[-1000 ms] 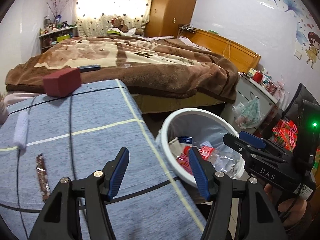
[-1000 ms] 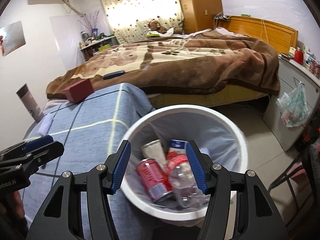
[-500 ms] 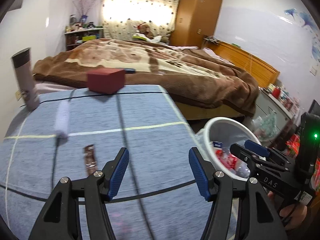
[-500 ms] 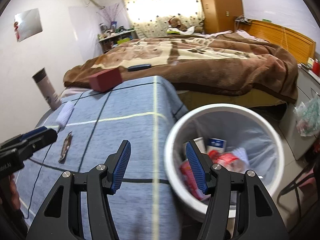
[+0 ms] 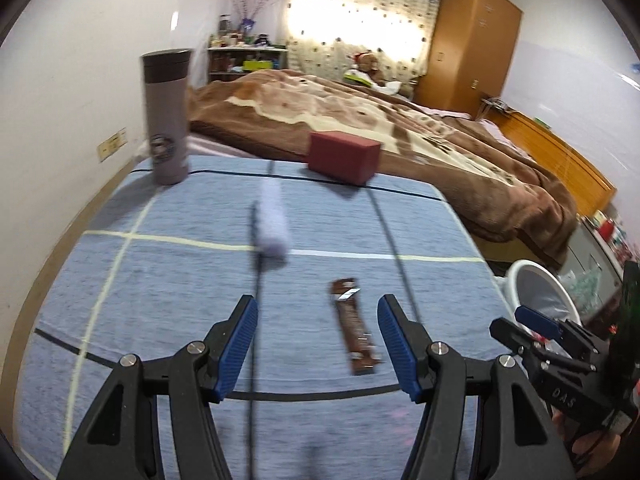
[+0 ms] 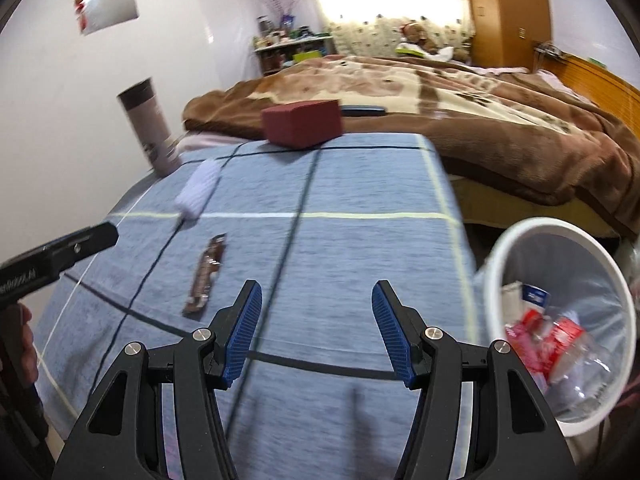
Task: Collect trash
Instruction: 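Move both open tools back over the bed, then grasp the brown coffee stick packet with the right tool while the left tool grasps the second foam sleeve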
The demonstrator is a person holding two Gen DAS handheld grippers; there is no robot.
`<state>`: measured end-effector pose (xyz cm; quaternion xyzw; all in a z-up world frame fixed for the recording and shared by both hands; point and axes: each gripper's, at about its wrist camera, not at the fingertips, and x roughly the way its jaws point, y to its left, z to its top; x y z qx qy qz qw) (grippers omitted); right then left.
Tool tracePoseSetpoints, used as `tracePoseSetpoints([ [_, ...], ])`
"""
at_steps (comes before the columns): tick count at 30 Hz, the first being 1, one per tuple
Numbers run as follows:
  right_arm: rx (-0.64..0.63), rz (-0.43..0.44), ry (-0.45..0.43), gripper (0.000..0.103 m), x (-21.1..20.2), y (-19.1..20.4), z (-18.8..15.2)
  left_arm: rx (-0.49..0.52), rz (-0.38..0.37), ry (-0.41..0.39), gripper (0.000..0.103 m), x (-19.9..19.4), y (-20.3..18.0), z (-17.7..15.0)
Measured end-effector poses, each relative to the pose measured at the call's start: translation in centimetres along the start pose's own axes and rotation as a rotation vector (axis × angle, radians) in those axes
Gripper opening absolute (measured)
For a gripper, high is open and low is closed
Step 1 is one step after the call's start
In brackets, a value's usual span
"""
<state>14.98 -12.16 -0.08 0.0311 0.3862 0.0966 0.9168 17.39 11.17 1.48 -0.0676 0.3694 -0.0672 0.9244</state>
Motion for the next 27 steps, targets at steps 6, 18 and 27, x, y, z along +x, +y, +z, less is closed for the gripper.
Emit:
tracePoseSetpoints([
  [6,-0.031,0.057,0.043,0.059,1.9,3.1,0.5,-0.040,0.033,0.015,0.065,0.7,3.4,0.4],
  [18,-0.061,0.081,0.123,0.059,5.9,7.1,0.6,-0.031,0.007,0.044,0.068,4.0,5.6,2.9],
  [27,-0.087,0.047,0.145,0.046,7.3,8.1,0.5,-0.034,-0.036,0.088,0.069,8.8,5.8,5.3],
])
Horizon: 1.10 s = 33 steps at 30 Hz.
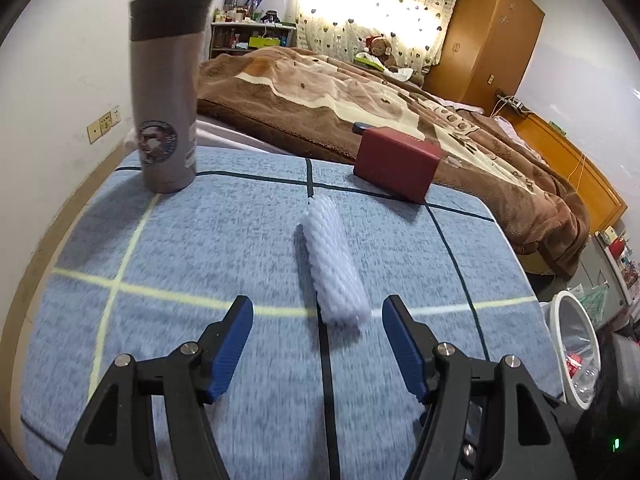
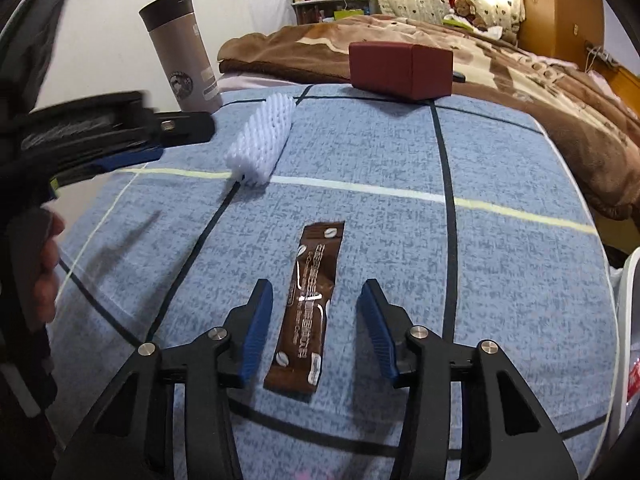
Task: Collect trash
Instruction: 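Grasp the brown coffee stick packet with the right tool while the left tool grasps the second foam sleeve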
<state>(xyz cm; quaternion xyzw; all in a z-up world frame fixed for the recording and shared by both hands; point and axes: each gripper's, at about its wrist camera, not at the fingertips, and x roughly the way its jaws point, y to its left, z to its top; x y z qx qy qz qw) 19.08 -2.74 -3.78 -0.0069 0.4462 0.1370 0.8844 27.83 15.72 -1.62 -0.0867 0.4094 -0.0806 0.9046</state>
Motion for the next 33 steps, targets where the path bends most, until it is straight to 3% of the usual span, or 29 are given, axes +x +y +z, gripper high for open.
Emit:
tracePoseSetpoints([
  [8,0.023,-0.027,-0.008,0.023,-0.1,-0.4,0.1,0.025,-0.024,0.046,0.070,3.7,-0.5,1.5],
  [19,0.041,-0.010,-0.011,0.022,0.3,-0.5,0.2,0.025,0.013,0.094,0.069,6.9,-0.7,1.8],
  [22,0.042,-0.010,-0.011,0.022,0.3,-0.6,0.3,0.041,0.044,0.092,0.060,7.0,-0.9,1.8],
  [24,0.045,-0.011,-0.012,0.022,0.3,-0.6,0.3,0.038,0.051,0.089,0.049,6.9,-0.8,1.8],
  [26,0.047,-0.010,-0.012,0.022,0.3,-0.7,0.4,0.035,0.047,0.094,0.032,6.8,-0.6,1.7],
  [33,0.053,-0.008,-0.015,0.022,0.3,-0.9,0.4,0.036,0.038,0.094,0.027,5.8,-0.5,0.8],
])
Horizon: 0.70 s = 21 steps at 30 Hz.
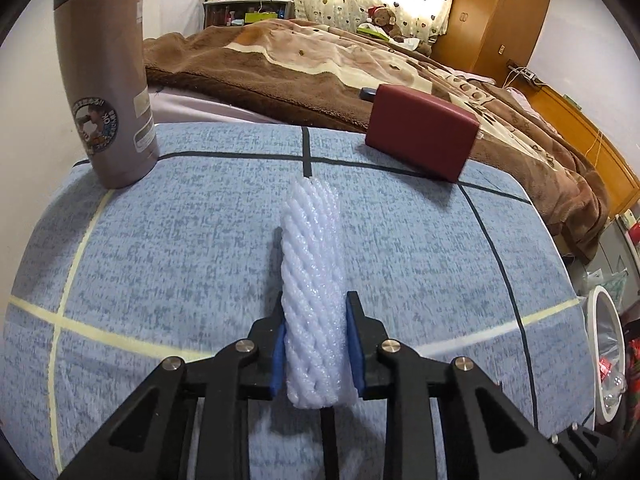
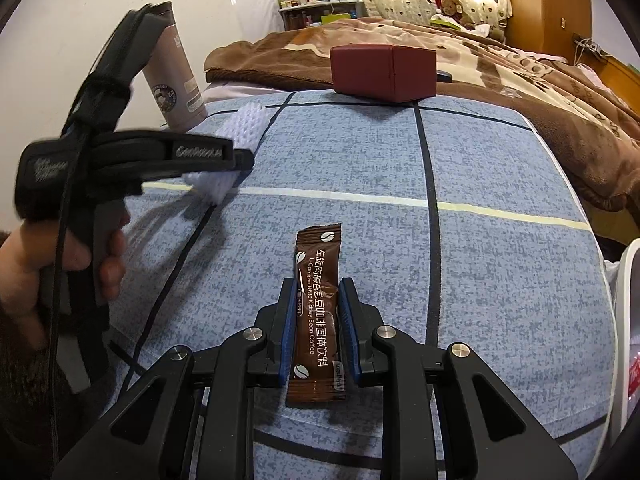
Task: Collect trash
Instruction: 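Grasp the brown coffee stick packet with the right tool while the left tool grasps the second foam sleeve, then carry the coffee packet and foam sleeve over the white bin and release both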
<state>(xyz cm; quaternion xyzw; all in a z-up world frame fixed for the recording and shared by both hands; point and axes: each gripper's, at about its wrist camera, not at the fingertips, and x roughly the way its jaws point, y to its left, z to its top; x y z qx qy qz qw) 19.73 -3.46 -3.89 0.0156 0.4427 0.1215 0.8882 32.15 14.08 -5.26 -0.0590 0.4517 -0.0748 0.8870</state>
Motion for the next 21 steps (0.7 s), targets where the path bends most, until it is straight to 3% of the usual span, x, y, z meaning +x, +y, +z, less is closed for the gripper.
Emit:
tracePoseSetpoints([
  [21,0.012,0.031,-0.081,0.021,-2.8,-0.6,-0.2,-0.014,-0.025,-0.033,0.027,-7.6,-1.7,-6.8],
])
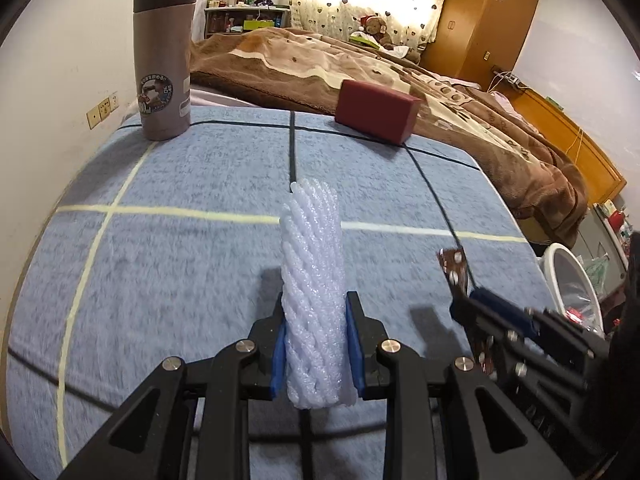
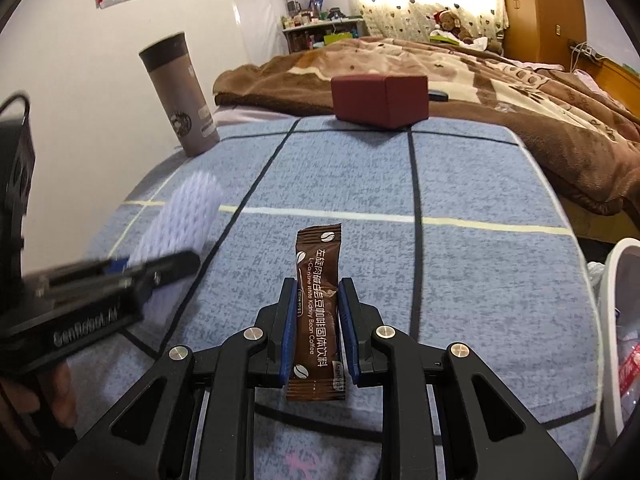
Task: Collect trash
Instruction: 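Carry the coffee packet and foam sleeve over the white bin and release both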
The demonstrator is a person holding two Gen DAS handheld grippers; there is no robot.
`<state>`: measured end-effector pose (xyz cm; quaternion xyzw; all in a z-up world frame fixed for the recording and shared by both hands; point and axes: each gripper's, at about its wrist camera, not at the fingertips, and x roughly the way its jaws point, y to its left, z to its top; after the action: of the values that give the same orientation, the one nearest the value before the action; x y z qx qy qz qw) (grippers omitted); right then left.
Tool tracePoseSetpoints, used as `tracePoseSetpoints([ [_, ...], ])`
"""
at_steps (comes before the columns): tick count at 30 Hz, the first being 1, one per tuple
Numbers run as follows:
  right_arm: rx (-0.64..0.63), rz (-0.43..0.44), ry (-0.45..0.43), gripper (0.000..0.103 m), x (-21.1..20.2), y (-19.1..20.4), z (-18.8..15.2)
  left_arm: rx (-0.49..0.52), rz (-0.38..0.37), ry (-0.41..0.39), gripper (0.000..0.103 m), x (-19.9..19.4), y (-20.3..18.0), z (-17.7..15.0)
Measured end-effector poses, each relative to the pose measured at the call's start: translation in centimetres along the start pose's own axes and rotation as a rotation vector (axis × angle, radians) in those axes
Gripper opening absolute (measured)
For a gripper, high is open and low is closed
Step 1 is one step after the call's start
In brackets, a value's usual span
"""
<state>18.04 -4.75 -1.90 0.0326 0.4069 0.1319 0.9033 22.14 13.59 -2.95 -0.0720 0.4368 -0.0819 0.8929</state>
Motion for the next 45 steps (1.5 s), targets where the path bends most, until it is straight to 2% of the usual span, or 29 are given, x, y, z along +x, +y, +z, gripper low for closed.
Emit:
tracePoseSetpoints([
  [9,0.030,-0.012,-0.060,0.021,-3.0,-1.9,-0.4,0.039,-0.035,-0.046,0.027,-2.5,-3.7,-1.5],
  [19,0.098,-0.053,-0.132,0.021,-6.7,-6.1,-1.1,0.112,-0.102,-0.081,0.027,-4.2,-9.5,-2.2],
  [36,0.203,-0.216,-0.203,0.021,-12.4,-16.1,-3.1,0.262,-0.252,-0.067,0.027,-2.6,-22.6,-3.0],
  [45,0.257,-0.279,-0.209,0.021,-13.7,-20.7,-3.8,0.334,-0.295,-0.043,0.027,-1.1,-29.0,-3.3],
])
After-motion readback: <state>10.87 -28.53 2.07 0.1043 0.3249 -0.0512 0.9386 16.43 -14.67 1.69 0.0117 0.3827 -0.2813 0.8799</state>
